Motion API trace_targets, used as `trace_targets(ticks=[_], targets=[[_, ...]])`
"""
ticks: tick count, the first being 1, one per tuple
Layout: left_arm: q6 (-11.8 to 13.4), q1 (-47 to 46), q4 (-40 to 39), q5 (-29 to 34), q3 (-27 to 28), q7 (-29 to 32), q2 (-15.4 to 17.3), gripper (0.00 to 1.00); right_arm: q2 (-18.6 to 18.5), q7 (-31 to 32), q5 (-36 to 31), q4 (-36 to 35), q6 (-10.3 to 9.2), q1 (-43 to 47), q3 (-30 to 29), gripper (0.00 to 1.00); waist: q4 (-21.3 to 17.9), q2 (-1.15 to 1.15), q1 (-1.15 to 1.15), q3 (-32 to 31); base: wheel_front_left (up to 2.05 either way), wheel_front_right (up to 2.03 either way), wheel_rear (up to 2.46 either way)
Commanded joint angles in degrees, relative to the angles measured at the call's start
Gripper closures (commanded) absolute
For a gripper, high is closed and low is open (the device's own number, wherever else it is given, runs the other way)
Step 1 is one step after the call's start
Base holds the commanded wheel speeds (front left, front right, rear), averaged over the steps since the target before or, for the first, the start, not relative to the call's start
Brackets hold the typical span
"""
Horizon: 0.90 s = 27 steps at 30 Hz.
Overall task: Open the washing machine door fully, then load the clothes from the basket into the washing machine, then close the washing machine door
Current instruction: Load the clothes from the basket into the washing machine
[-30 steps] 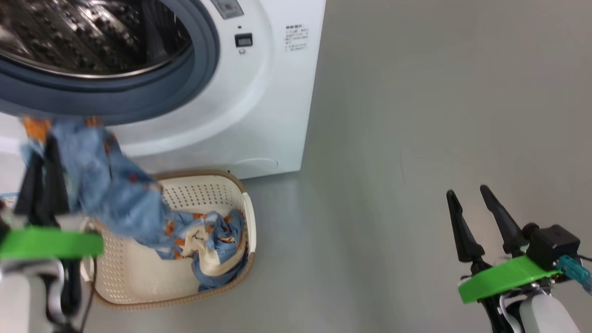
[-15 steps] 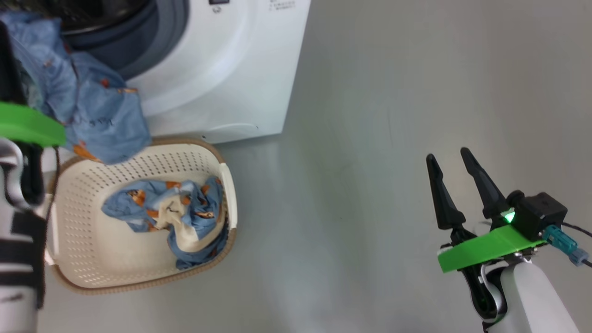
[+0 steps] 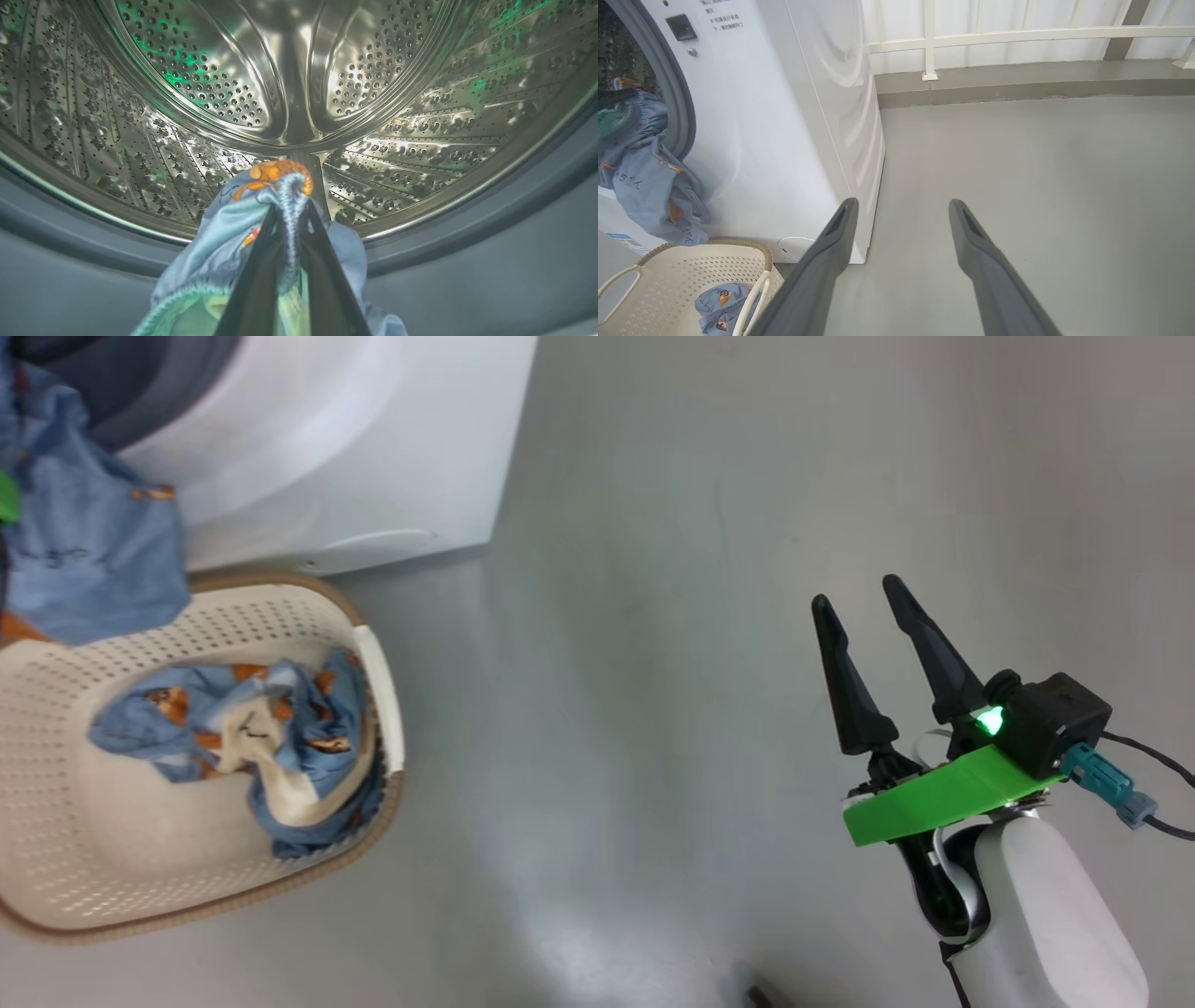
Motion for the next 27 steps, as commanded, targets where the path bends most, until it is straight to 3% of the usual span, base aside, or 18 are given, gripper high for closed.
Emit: trace_targets(ticks=[1,7,12,19,22,27], targets=[[-0.14,-2.47,0.16,0.21,0.25,-0.3,3.69,1.0,0.33,-0.27,-0.29,-1.37,0.09,-0.15,1.66,0.0,-2.3,0.0,0.0,2.24,0.0,0.0,0.0],[-0.09,-6.35,-0.86,1.33,0.43,-0.3,6.14,1.0,0.71,-0.27,-0.12,-1.52,0.09,-0.6,2.03,0.0,-3.67,0.0,0.0,3.67,0.0,0.0,0.0],[0.5,-7.69,-10.27,4.53,2.38,-0.3,7.76,1.0,1.04,-0.27,-0.09,-1.79,0.09,-0.88,1.99,0.0,-4.27,0.0,0.0,4.92,0.0,0.0,0.0],[0.77,-4.82,-21.08,8.46,7.48,-0.3,7.25,1.0,1.47,-0.27,-0.13,-1.71,0.09,-1.27,2.38,0.0,-4.39,0.0,0.0,5.4,0.0,0.0,0.0],[0.61,-2.83,-18.93,9.37,8.46,-0.3,6.75,1.0,1.59,-0.27,-0.07,-1.71,0.09,-1.29,2.73,0.0,-4.34,0.0,0.0,5.18,0.0,0.0,0.0],[0.3,-2.22,-8.76,9.43,8.29,-0.3,6.07,1.0,1.69,-0.27,0.03,-1.5,0.09,-1.08,2.9,0.0,-4.03,0.0,0.0,4.58,0.0,0.0,0.0]])
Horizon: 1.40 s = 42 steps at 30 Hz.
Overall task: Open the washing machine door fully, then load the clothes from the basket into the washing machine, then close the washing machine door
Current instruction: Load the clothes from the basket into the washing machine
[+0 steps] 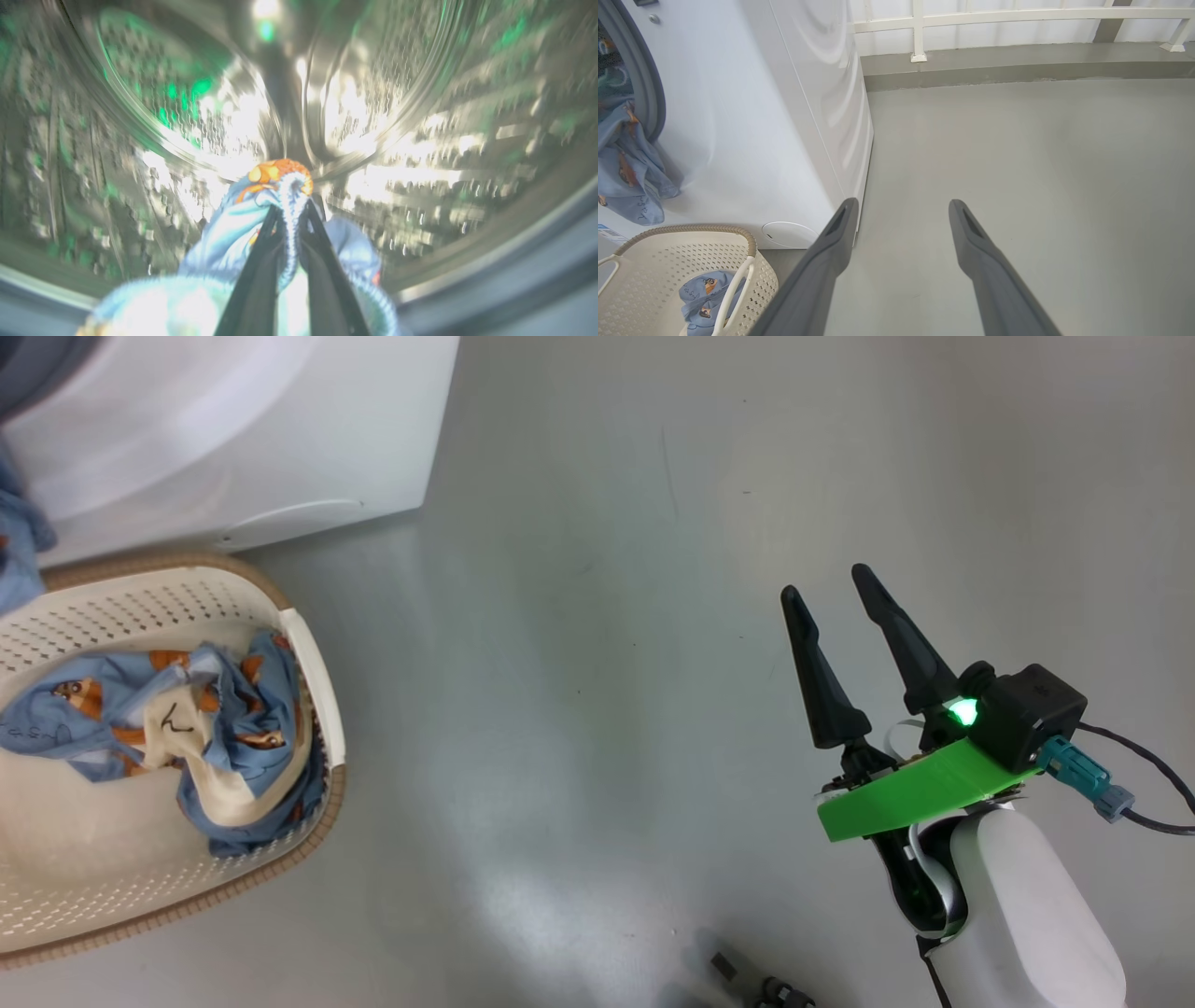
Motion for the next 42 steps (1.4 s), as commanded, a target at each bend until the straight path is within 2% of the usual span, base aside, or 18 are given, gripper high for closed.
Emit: trace_targets(ticks=[1,2,3,8,16,26,42], targets=[[-0.26,-0.12,3.81,0.8,-0.57,-0.29,2.49,0.65,0.12,-0.28,0.01,-1.07,0.09,0.17,1.22,0.0,0.22,0.0,0.0,-0.37,0.0,0.0,0.0],[-0.31,-0.93,6.05,0.94,-1.05,-0.29,2.47,0.39,0.13,-0.28,0.01,-1.02,0.09,0.22,1.25,0.0,0.29,0.0,0.0,-0.49,0.0,0.0,0.0],[-0.35,-1.77,8.06,0.69,-1.22,-0.29,2.29,0.0,0.13,-0.28,0.02,-0.97,0.09,0.26,1.25,0.0,0.36,0.0,0.0,-0.63,0.0,0.0,0.0],[-0.53,-4.76,13.28,0.76,-3.06,-0.28,2.1,0.0,0.16,-0.28,-0.02,-0.91,0.09,0.4,1.19,0.0,0.79,0.0,0.0,-1.15,0.0,0.0,0.0],[-0.63,-3.51,12.33,-1.29,-4.2,-0.29,1.03,0.0,0.04,-0.28,-0.18,-0.83,0.09,0.38,0.92,0.0,1.79,0.0,0.0,-1.8,0.0,0.0,0.0],[-0.64,5.5,0.27,-5.23,-2.22,-0.29,-0.81,0.0,-0.66,-0.28,-0.58,-1.25,0.09,0.49,-0.3,0.0,3.93,0.0,0.0,-2.35,0.0,0.0,0.0],[-0.64,24.57,-19.06,-3.02,4.51,-0.29,-6.2,0.0,-1.61,-0.28,-1.04,-1.8,0.09,0.59,-2.65,0.0,7.74,0.0,0.0,-3.29,0.0,0.0,0.0]])
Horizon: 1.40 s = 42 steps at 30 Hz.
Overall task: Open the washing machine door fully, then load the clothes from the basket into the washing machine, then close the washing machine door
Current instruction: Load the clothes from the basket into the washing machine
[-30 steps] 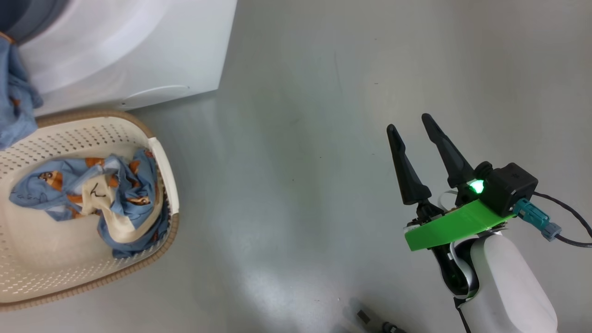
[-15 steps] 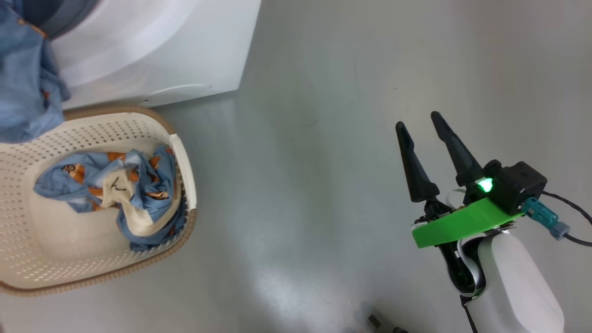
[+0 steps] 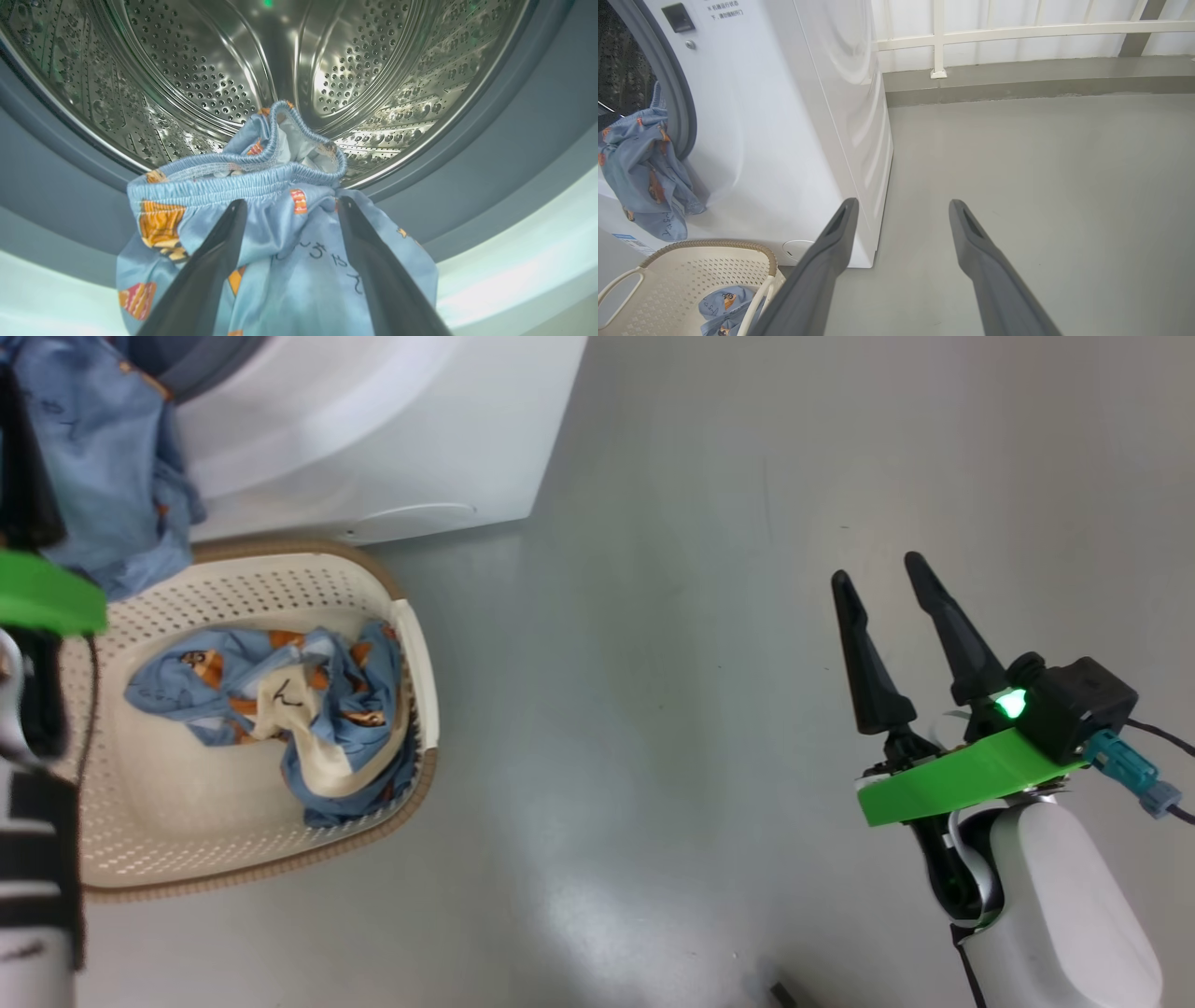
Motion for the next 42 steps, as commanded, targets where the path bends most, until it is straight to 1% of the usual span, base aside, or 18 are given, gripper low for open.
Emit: trace_targets(ticks=[1,13,20,27,34,42], targets=[[-0.15,2.37,-2.67,0.43,2.08,-0.29,1.73,0.0,-0.53,-0.27,-0.5,-1.55,0.09,0.69,0.72,0.0,0.67,0.0,0.0,-0.41,0.0,0.0,0.0],[-0.15,18.05,-15.92,0.97,7.74,-0.29,-2.52,0.0,-1.53,-0.27,-0.49,-1.37,0.09,1.09,0.06,0.0,2.33,0.0,0.0,-2.0,0.0,0.0,0.0],[-0.15,27.2,-23.02,1.49,9.72,-0.29,-5.33,0.0,-2.02,-0.27,-0.43,-1.16,0.09,1.73,0.08,0.0,2.97,0.0,0.0,-3.17,0.0,0.0,0.0],[-0.15,33.44,-27.69,1.46,10.36,-0.29,-7.27,0.0,-2.45,-0.27,-0.35,-0.95,0.09,2.41,0.25,0.0,3.33,0.0,0.0,-4.18,0.0,0.0,0.0],[-0.15,36.0,-29.43,1.24,10.42,-0.29,-8.45,0.0,-2.9,-0.27,-0.18,-0.84,0.09,2.86,0.36,0.0,3.73,0.0,0.0,-4.91,0.0,0.0,0.0],[-0.15,35.58,-28.83,0.76,9.91,-0.29,-8.44,0.0,-2.86,-0.27,-0.19,-0.87,0.09,2.69,0.61,0.0,3.58,0.0,0.0,-4.8,0.0,0.0,0.0]])
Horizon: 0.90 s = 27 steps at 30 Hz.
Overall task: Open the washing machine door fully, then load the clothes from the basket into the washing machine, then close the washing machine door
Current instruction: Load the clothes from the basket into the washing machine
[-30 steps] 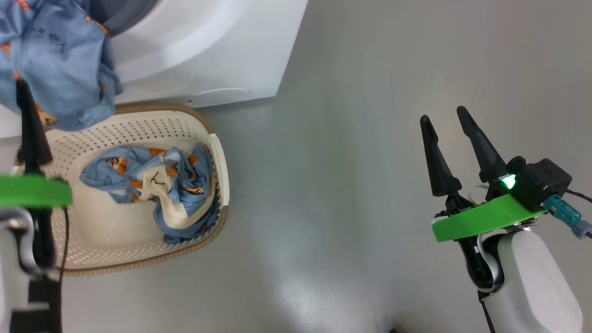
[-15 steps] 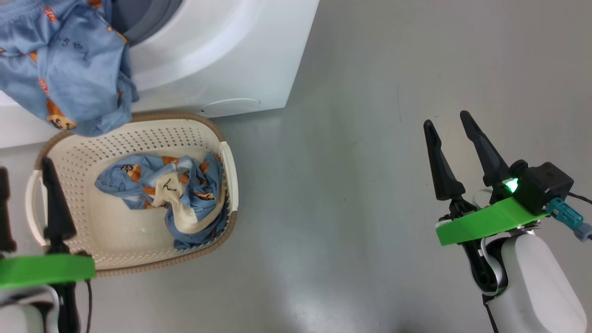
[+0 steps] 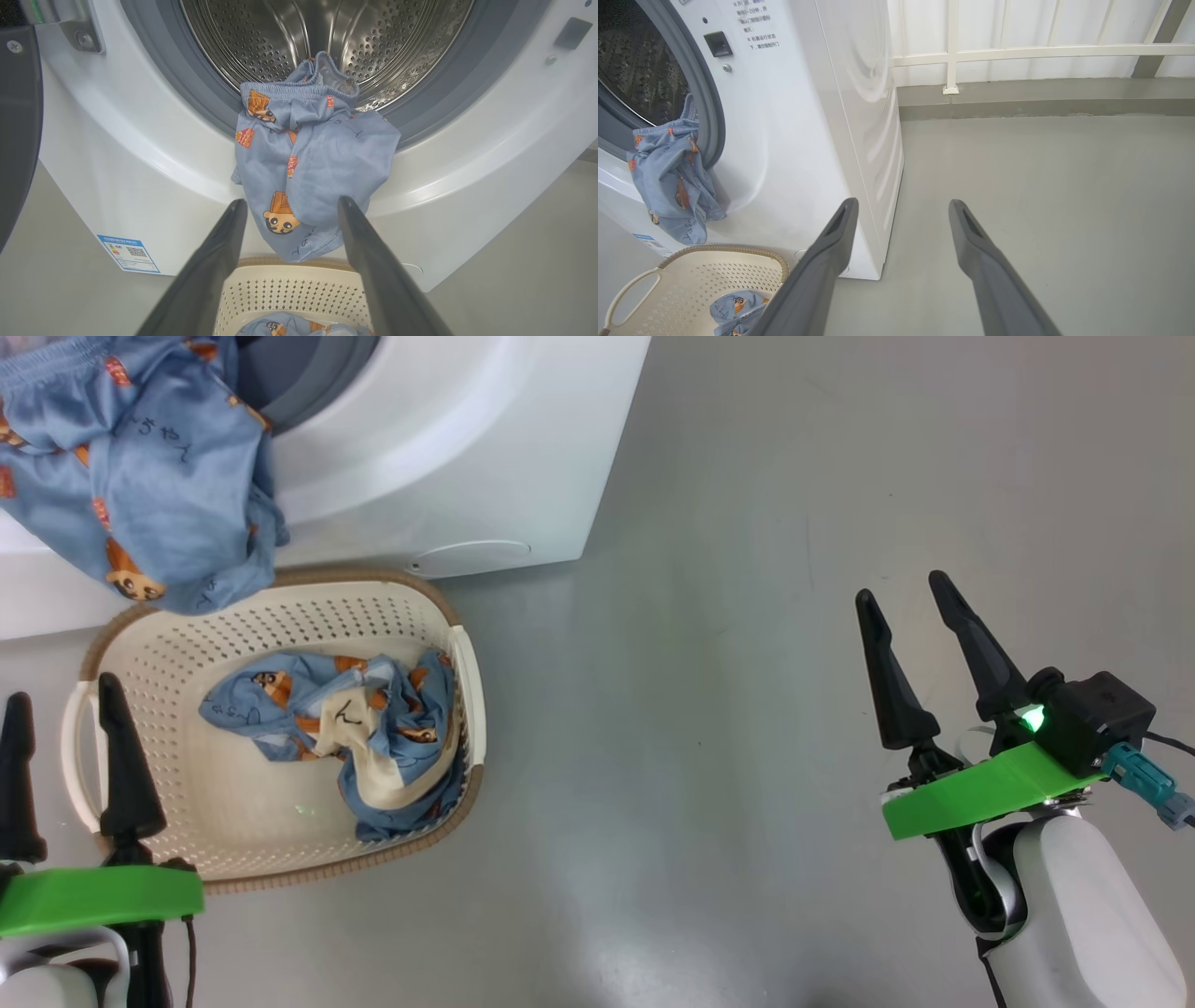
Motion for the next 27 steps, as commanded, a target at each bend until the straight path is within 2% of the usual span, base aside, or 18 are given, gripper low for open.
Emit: trace_targets(ticks=[1,11,24,27], targets=[[-0.15,0.07,-0.92,-0.22,1.53,-0.3,1.06,0.0,-0.18,-0.27,-0.17,-1.2,0.09,1.03,1.18,0.0,-0.08,0.0,0.0,0.19,0.0,0.0,0.0],[-0.15,-4.28,4.19,-1.71,0.15,-0.3,3.32,0.0,0.57,-0.27,-0.23,-1.5,0.09,0.4,1.3,0.0,-0.79,0.0,0.0,1.88,0.0,0.0,0.0],[-0.15,-15.49,19.25,-3.39,-5.18,-0.3,7.03,0.0,1.66,-0.27,-0.1,-1.66,0.09,-1.08,1.43,0.0,-2.01,0.0,0.0,4.34,0.0,0.0,0.0],[-0.15,-19.35,24.0,-3.75,-8.23,-0.3,8.51,0.0,2.1,-0.27,-0.08,-1.76,0.09,-1.66,1.94,0.0,-2.84,0.0,0.0,5.28,0.0,0.0,0.0]])
